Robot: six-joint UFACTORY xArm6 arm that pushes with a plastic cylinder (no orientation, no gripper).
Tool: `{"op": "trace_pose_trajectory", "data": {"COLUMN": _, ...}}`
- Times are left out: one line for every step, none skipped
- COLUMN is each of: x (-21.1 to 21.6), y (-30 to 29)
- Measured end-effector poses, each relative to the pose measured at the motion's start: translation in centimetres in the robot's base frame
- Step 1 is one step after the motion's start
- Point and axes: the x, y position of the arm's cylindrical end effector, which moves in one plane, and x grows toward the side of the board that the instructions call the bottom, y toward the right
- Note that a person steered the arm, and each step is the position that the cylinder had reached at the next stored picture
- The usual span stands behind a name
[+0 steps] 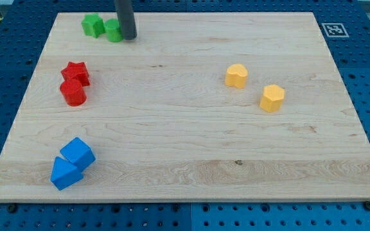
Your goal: Push the yellow blocks towards the center
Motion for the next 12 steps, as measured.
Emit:
{"op": "trace_pose_trajectory", "data": {"x": 0.0, "y": -1.3}}
{"op": "trace_pose_trajectory", "data": {"x": 2.1, "y": -1.3}}
{"op": "trace_pose_trajectory", "data": {"x": 3.2, "y": -1.3}}
{"op": "trace_pose_trajectory", "data": {"x": 3.2, "y": -1.3}}
{"op": "trace_pose_trajectory", "data": {"x": 3.2, "y": 0.2}}
{"op": "trace_pose_trajectory", "data": {"x": 3.2, "y": 1.9}}
{"op": "trace_pose_trajectory", "data": {"x": 3.2, "y": 2.3}}
{"op": "trace_pose_trajectory", "data": {"x": 3.2, "y": 5.5}}
{"op": "trace_pose_trajectory", "data": {"x": 3.2, "y": 9.0}}
{"op": "trace_pose_trajectory", "data": {"x": 3.2, "y": 14.8}}
{"op": "trace_pose_trajectory", "data": {"x": 3.2, "y": 20.9}}
{"op": "trace_pose_trajectory", "data": {"x": 3.3, "y": 26.9}}
